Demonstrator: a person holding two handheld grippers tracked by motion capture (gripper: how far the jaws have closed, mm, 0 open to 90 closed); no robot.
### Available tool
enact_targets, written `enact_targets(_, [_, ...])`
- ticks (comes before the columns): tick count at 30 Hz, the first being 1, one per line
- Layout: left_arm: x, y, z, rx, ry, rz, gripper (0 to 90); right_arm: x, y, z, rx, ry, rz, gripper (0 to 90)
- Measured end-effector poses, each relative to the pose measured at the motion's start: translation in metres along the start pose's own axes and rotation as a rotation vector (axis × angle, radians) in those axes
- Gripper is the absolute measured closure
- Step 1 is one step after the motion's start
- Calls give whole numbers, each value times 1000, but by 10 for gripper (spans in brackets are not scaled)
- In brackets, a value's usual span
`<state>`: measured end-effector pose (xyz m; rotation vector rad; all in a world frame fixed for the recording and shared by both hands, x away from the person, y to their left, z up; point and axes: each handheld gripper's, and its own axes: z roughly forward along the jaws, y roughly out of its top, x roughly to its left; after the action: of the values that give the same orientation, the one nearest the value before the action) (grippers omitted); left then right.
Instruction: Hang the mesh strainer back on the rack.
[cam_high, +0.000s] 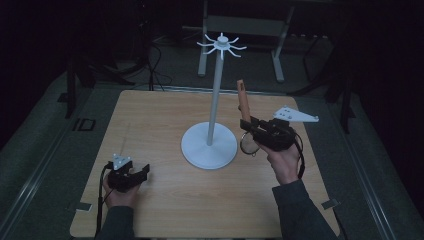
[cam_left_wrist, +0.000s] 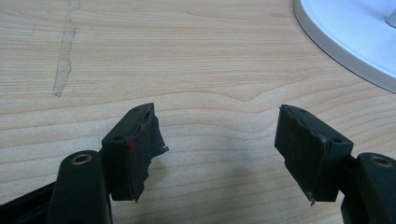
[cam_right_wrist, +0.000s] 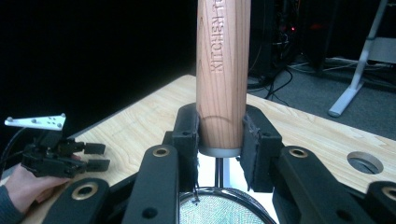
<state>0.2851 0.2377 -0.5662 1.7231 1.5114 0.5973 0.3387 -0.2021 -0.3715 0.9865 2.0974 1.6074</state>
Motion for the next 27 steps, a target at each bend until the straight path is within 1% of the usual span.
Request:
enact_targets(5, [0, 0, 0, 0, -1, 0, 303, -1, 2, -1, -15, 0, 3, 698])
enact_targets(7, [0, 0, 0, 0, -1, -1, 303, -2, 4, -1, -30, 4, 12, 698])
enact_targets(12, [0, 0, 0, -1, -1, -2, 303, -1, 6, -2, -38, 5, 16, 699])
enact_targets(16, [0, 0, 0, -1, -1, -2, 303, -1, 10, -2, -59, 11, 17, 698])
enact_targets(27, [0, 0, 0, -1, -1, -2, 303, -2, 16, -5, -91, 25, 29, 698])
